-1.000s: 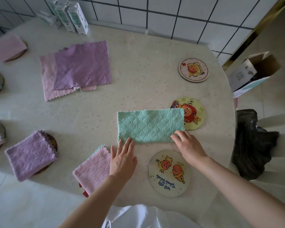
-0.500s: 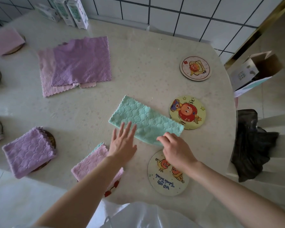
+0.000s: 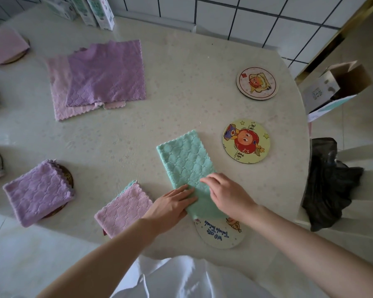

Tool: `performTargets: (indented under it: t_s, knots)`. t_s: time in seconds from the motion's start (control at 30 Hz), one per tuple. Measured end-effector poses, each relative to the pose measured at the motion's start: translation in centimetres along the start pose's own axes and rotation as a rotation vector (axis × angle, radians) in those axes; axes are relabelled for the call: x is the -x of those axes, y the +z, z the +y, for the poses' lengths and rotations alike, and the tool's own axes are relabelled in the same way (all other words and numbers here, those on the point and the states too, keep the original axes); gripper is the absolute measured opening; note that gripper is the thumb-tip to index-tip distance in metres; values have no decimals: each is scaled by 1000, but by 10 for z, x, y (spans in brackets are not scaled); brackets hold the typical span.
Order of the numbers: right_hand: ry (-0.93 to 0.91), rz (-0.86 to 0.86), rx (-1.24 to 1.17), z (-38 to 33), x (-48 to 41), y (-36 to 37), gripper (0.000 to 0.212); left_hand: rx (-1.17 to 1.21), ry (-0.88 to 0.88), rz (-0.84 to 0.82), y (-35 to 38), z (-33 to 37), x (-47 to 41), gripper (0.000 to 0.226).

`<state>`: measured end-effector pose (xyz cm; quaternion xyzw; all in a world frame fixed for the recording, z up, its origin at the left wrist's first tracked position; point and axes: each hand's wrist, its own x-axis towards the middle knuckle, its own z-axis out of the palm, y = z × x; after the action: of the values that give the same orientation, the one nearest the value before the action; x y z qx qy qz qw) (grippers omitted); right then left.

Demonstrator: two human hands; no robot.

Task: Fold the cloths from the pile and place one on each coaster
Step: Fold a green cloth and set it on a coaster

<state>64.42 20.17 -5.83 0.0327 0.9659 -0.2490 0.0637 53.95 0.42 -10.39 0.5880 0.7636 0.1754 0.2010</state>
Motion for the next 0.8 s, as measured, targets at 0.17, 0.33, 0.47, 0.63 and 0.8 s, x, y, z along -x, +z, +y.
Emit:
performTargets:
  t_s: [0.17,0.33,0.47,0.63,0.8]
  knots:
    - [-96,-139,216,30,6,5,71,8,66,38,-2,-8,13,44]
    - [-150,-205,285,44,20,9,85,14,7,151,-10,-10,18,38]
    - [-161,-160,245,51,16,12,76,165,-122,204,-21,-8,13,38]
    - [26,-188,-108,46,-16,-6,32,318,-403,210,-38,-14,-7,28]
    - [322,-31,-339,40,-55,-16,27,683,-847,172,-56,-34,-48,37]
